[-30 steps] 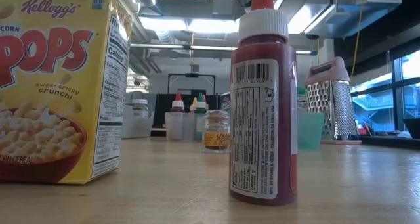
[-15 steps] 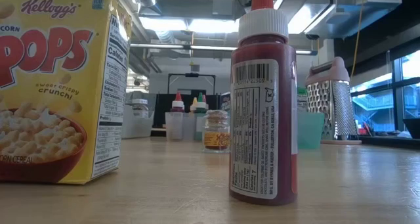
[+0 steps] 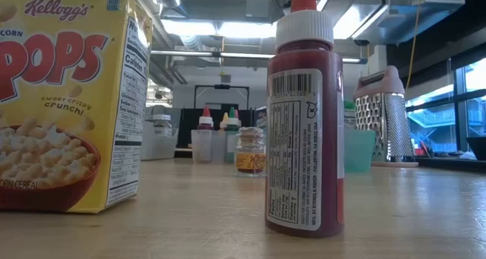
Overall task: Pick & Place Kitchen Items
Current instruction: Put the bottom transparent spice bottle into the gray bin
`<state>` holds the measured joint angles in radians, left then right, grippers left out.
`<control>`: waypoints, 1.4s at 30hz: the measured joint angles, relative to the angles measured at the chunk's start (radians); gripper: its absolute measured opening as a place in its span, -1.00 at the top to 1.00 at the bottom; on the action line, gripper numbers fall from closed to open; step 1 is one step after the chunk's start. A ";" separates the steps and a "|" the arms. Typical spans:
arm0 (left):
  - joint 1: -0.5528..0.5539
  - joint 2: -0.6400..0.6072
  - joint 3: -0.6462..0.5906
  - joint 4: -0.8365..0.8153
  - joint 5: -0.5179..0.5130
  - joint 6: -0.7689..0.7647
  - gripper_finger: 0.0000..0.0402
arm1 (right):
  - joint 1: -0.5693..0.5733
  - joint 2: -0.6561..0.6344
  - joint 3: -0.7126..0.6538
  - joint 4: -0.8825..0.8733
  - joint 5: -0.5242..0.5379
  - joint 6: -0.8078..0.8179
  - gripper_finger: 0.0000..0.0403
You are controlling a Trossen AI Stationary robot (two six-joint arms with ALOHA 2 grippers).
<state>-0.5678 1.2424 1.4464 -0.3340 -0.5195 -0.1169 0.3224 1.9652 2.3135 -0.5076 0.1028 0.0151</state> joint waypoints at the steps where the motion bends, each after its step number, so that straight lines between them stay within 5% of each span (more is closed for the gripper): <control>1: 0.000 -0.002 0.000 -0.005 0.000 0.000 -0.20 | 0.000 0.000 0.000 -0.001 0.000 0.000 0.04; 17: -0.002 -0.047 0.002 -0.220 -0.013 -0.016 -0.21 | 0.016 -0.068 0.039 -0.138 0.005 0.102 0.04; 30: -0.117 -0.056 0.001 -0.268 -0.093 0.779 -0.19 | -0.055 -0.028 0.021 -0.320 -0.451 0.579 0.04; 38: -0.124 -0.027 0.001 -0.195 -0.114 1.028 -0.19 | -0.062 0.053 0.021 -0.254 -0.608 0.669 0.04; 42: -0.124 -0.006 0.001 -0.185 -0.037 1.088 -0.19 | -0.079 0.082 0.021 -0.205 -0.655 0.684 0.04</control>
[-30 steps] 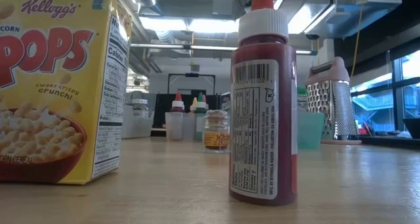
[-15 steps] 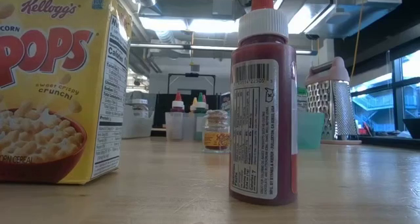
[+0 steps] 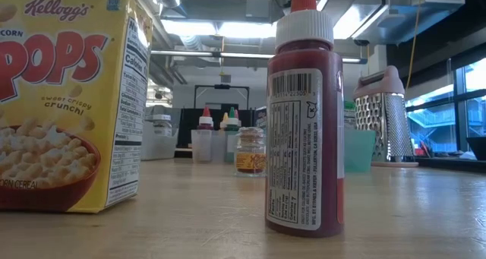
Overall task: Pick & Place Kitchen Items
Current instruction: Put the bottom transparent spice bottle into the gray bin
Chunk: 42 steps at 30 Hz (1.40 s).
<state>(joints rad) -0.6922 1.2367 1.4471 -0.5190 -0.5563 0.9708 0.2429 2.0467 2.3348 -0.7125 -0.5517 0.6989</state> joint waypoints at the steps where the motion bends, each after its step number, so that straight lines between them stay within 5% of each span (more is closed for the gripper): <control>1: 0.000 0.007 0.000 0.000 0.012 0.002 -0.19 | -0.004 0.005 0.000 0.003 -0.013 0.003 0.04; 11: 0.024 0.024 -0.001 0.000 0.048 0.039 -0.19 | -0.020 0.049 -0.001 0.040 -0.080 0.030 0.04; 30: 0.122 0.085 0.000 0.002 0.293 -0.045 -0.19 | -0.041 0.065 -0.001 0.047 -0.149 0.004 0.05; 42: 0.116 0.086 0.000 -0.003 0.287 -0.017 -0.19 | -0.049 0.065 -0.001 0.048 -0.145 -0.010 0.05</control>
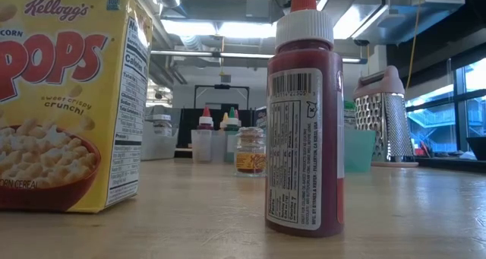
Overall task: Pick & Place Kitchen Items
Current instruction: Put the bottom transparent spice bottle into the gray bin
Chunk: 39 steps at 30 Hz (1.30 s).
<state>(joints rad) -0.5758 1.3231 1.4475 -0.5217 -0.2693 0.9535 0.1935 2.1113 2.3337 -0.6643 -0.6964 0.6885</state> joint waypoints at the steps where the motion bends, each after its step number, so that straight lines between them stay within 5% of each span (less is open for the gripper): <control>1: 0.000 0.000 0.000 0.000 0.005 0.003 -0.19 | -0.001 0.000 0.000 0.000 0.000 0.000 0.05; 11: 0.030 0.002 -0.002 0.003 0.089 0.027 -0.19 | -0.020 0.000 0.001 0.007 0.023 0.004 0.05; 39: 0.031 0.003 -0.002 0.020 0.110 0.025 -0.01 | -0.029 -0.002 0.002 -0.032 0.002 0.004 0.05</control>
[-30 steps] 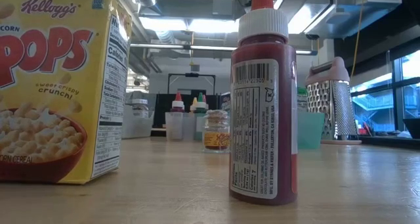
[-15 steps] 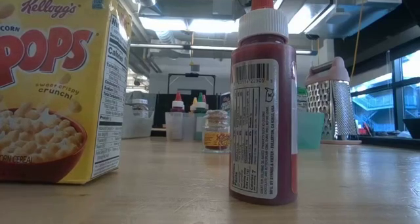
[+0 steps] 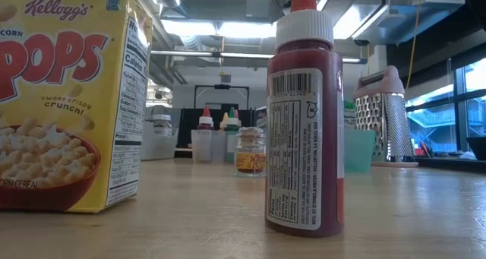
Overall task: Pick & Place Kitchen Items
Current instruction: Put the bottom transparent spice bottle into the gray bin
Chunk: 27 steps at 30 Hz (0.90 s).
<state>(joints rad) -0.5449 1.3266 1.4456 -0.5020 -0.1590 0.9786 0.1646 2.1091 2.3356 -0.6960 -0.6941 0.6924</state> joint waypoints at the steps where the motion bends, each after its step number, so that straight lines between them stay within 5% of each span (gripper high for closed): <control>1: 0.000 0.000 0.000 0.001 0.003 -0.001 -0.01 | 0.000 0.000 0.000 0.000 0.000 0.000 0.05; 27: 0.000 0.000 -0.001 -0.003 0.000 -0.035 0.04 | -0.014 -0.001 0.002 -0.052 0.002 -0.022 0.00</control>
<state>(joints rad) -0.5453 1.3270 1.4445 -0.5049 -0.1585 0.9436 0.1502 2.1082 2.3375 -0.7484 -0.6922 0.6703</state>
